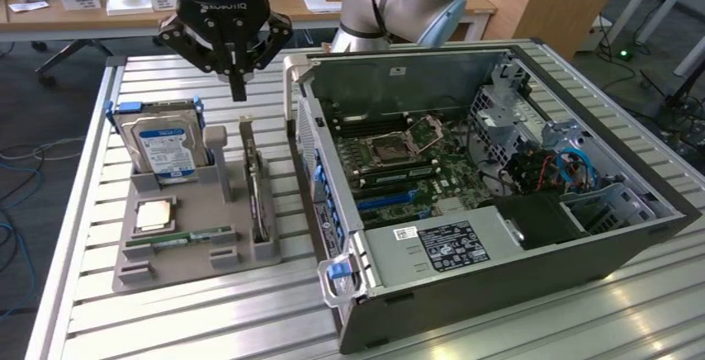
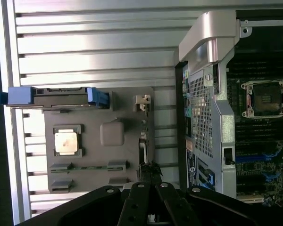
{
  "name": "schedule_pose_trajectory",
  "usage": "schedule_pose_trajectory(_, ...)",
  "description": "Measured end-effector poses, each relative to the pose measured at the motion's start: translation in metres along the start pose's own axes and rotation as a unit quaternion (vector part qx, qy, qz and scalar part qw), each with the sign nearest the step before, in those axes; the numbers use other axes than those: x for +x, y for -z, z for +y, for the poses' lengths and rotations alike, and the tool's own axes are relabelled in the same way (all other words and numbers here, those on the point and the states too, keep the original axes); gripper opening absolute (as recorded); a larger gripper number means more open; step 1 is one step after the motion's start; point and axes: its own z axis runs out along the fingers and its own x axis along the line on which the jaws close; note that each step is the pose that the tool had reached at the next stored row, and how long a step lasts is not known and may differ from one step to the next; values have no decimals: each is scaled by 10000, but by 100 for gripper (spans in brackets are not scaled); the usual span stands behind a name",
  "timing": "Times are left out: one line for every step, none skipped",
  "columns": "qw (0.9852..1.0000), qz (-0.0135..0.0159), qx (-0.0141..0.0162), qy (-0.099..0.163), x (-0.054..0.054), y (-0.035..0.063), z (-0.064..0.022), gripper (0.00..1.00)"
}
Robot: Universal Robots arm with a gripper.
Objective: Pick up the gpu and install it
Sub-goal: 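Reach for the gpu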
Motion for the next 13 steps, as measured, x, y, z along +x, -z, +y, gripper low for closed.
schedule_pose_trajectory(10000,1,0,0,-1,1,-19,11)
schedule_pose_trajectory(10000,0,0,0,-1,2,-38,11)
schedule_pose_trajectory(10000,0,0,0,-1,3,-58,11)
schedule_pose_trajectory(10000,0,0,1,-2,4,-80,11)
schedule_pose_trajectory(10000,0,0,0,-2,4,-99,11)
schedule_pose_trajectory(10000,0,0,0,-3,6,-119,11)
schedule_pose_trajectory(10000,0,0,0,-3,6,-138,11)
schedule_pose_trajectory(10000,0,0,0,-4,8,-157,11)
schedule_pose_trajectory(10000,0,0,0,-4,8,-174,11)
schedule_pose_trajectory(10000,0,0,0,-5,9,-190,11)
schedule_pose_trajectory(10000,0,0,0,-6,9,-204,11)
schedule_pose_trajectory(10000,0,0,1,-6,10,-212,11)
schedule_pose_trajectory(10000,0,0,0,-6,10,-214,11)
